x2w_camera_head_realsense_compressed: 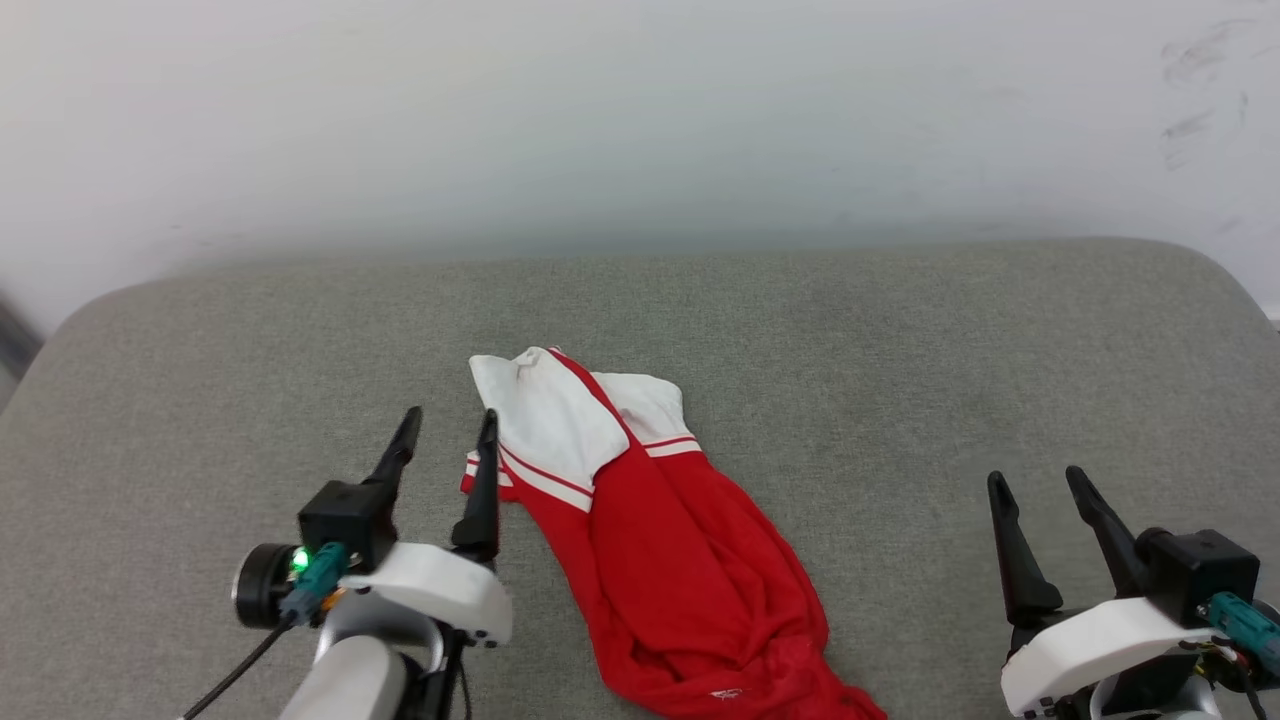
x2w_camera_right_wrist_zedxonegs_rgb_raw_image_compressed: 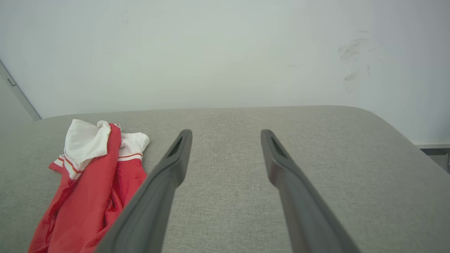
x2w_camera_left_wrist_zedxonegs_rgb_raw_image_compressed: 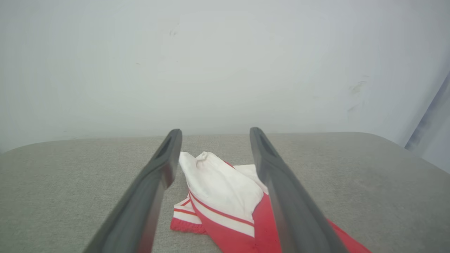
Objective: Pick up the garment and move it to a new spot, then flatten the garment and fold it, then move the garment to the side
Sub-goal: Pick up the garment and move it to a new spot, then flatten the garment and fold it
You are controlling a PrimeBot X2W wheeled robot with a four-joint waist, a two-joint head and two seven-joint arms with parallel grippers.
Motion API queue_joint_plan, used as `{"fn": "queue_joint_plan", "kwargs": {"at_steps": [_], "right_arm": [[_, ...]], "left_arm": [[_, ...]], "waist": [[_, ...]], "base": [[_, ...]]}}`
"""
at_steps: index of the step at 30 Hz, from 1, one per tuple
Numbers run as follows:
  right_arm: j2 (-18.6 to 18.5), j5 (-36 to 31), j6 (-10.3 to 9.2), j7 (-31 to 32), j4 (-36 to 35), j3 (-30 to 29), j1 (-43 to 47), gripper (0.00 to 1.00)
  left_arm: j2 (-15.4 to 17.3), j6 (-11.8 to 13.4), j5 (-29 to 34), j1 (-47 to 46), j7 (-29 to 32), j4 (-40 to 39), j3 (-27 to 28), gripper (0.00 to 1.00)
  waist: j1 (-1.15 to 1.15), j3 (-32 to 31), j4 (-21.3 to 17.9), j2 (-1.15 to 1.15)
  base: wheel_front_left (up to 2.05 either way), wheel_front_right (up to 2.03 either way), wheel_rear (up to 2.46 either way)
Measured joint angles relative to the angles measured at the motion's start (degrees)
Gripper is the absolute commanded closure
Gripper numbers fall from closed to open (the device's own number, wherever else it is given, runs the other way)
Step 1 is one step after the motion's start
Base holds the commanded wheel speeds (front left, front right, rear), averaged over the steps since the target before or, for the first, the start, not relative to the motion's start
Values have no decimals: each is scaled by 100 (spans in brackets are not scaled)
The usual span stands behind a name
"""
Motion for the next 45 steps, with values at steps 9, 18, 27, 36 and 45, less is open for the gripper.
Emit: {"fn": "queue_joint_plan", "kwargs": {"at_steps": [9, 18, 27, 36, 45], "right_arm": [[0, 11, 0, 27, 3, 68, 99, 0], [0, 12, 0, 135, -12, 52, 113, 0], [0, 296, 0, 1029, 749, -424, -227, 0], [-96, 489, 0, 3271, 1479, 413, -1527, 0], [-445, 757, 1, 4136, 2247, 991, -2388, 0]], "left_arm": [[499, 266, -57, 771, 82, -512, 388, 0], [556, 316, -89, 869, 229, -791, 322, 0], [557, 358, -40, 770, 282, -1020, 223, 0], [369, 187, 57, 333, 199, -1016, -51, 0], [29, -135, 108, -215, 68, -677, -344, 0]], "waist": [[0, -115, 86, 0], [0, -101, 74, 0], [0, 35, 263, 0], [1, 488, 816, 0], [1, 1038, 1553, 0]], "base": [[0, 0, 0], [0, 0, 0], [0, 0, 0], [0, 0, 0], [0, 0, 0]]}}
